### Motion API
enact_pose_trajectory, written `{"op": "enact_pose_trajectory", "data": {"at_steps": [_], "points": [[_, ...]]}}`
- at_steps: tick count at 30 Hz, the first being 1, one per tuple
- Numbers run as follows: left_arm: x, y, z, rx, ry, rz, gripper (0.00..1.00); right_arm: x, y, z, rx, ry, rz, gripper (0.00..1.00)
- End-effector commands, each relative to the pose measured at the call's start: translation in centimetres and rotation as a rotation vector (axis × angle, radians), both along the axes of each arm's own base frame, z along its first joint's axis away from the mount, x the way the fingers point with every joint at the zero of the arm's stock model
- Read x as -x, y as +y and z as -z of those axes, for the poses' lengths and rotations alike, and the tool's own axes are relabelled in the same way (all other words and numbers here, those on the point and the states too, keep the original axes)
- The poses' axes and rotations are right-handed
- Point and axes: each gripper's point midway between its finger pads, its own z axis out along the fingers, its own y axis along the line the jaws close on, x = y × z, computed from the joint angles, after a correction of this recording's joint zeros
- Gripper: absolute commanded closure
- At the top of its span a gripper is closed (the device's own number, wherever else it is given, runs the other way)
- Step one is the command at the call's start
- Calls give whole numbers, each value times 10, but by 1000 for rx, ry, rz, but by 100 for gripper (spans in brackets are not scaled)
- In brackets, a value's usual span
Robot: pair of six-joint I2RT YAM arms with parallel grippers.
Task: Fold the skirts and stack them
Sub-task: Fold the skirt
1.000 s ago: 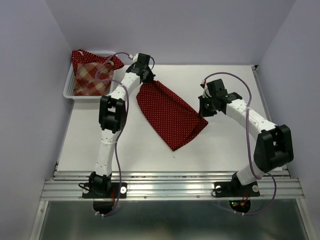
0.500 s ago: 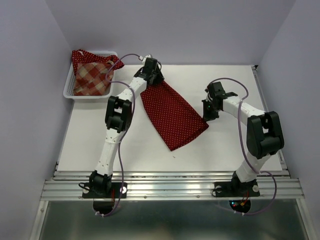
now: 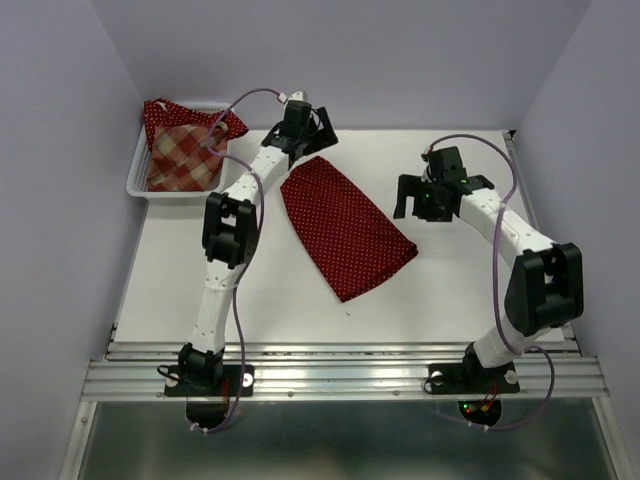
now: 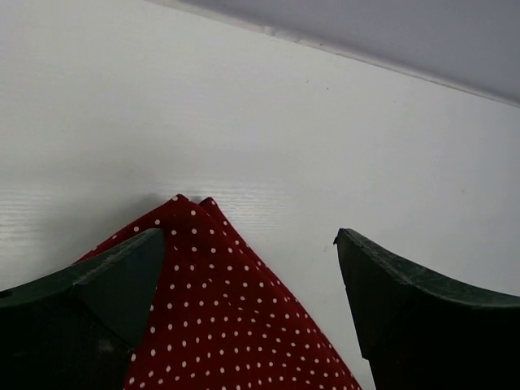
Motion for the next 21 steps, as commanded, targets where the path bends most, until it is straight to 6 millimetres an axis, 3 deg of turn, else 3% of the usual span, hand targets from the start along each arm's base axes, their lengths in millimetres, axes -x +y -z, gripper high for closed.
{"op": "enact_pose_trajectory", "data": {"at_steps": [1, 6, 13, 16, 21], "points": [[25, 2, -137, 25, -229, 43, 1, -2, 40, -60, -233, -164, -136, 0], [40, 4, -105, -29, -155, 82, 1, 10, 68, -46, -391, -85, -202, 0], [68, -14, -3, -81, 48, 278, 1, 21, 66, 13, -384, 51, -163, 0], [78, 1, 38, -146, 129, 248, 1, 30, 61, 50, -348, 145, -151, 0], [103, 28, 71, -163, 199, 207, 1, 29, 53, 74, -290, 197, -120, 0]]}}
